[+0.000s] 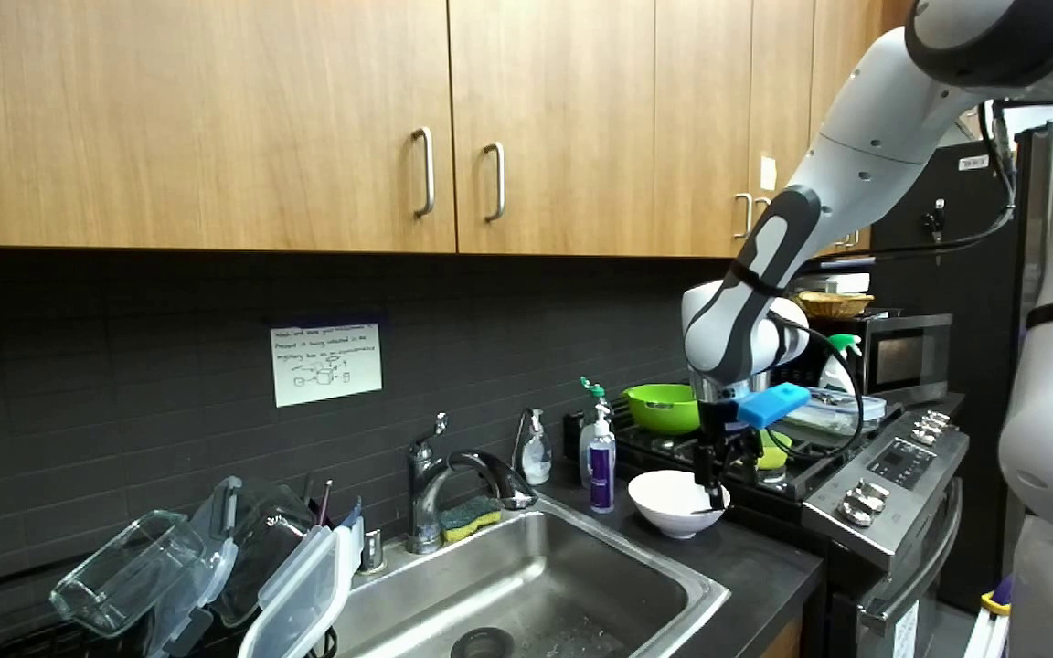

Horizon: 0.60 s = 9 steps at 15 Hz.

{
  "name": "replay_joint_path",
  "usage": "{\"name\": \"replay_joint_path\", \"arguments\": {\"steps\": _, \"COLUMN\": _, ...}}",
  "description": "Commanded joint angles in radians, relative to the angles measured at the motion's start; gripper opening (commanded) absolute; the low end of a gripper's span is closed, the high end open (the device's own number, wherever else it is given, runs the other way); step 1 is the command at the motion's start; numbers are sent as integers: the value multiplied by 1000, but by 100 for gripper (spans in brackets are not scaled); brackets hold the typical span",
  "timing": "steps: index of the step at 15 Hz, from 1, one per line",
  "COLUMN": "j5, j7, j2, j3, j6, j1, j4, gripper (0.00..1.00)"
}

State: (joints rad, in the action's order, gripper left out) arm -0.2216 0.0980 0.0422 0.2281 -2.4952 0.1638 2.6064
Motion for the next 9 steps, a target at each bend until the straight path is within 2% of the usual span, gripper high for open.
{"name": "replay_joint_path", "arguments": {"steps": 1, "j5": -18, "j7": -35, "j2": -4, "j3": -12, "j6": -55, "j1": 17, "j4": 14, "gripper": 100}}
{"name": "replay_joint_path", "arguments": {"steps": 9, "j5": -30, "j7": -73, "j2": -4, "j3": -12, "j6": -64, "j1": 19, "j4": 21, "gripper": 100}}
